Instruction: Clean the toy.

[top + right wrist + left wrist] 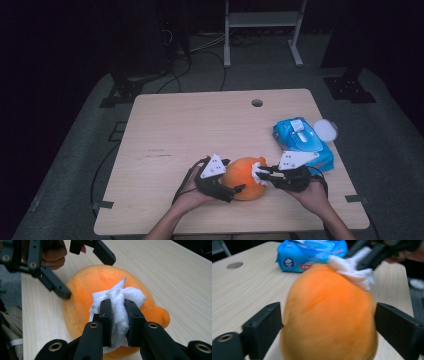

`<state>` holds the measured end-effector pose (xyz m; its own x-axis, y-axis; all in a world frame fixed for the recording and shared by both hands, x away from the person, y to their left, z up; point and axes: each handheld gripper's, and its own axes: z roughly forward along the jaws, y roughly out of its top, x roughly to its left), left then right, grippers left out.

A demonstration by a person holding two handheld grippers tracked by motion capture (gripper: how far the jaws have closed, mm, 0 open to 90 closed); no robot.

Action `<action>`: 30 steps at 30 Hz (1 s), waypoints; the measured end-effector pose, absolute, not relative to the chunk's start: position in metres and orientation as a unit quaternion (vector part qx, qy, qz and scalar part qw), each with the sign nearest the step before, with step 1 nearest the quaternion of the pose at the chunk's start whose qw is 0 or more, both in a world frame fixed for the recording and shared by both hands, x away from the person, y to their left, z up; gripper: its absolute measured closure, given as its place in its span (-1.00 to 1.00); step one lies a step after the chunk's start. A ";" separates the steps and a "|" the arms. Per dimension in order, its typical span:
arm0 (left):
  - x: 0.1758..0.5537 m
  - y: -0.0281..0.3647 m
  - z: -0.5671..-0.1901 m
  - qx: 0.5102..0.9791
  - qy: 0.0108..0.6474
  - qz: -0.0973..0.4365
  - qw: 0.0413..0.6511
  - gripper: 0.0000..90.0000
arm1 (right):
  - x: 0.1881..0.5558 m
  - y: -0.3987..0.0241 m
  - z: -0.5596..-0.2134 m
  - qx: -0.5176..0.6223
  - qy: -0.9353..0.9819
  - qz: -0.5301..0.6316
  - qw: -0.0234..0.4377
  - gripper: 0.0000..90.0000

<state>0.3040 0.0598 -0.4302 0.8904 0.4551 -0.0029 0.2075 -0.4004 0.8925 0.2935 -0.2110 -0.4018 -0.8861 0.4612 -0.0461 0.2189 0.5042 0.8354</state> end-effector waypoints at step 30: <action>0.287 0.049 -0.427 0.851 0.149 0.093 0.495 -0.49 | 0.286 -0.209 -0.391 0.178 0.859 0.464 0.126 0.71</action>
<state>0.2873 0.0495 -0.4273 0.9382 0.3459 0.0104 0.1622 -0.4662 0.8697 0.2861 -0.2094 -0.3912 -0.9045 0.4233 -0.0514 0.1890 0.5061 0.8415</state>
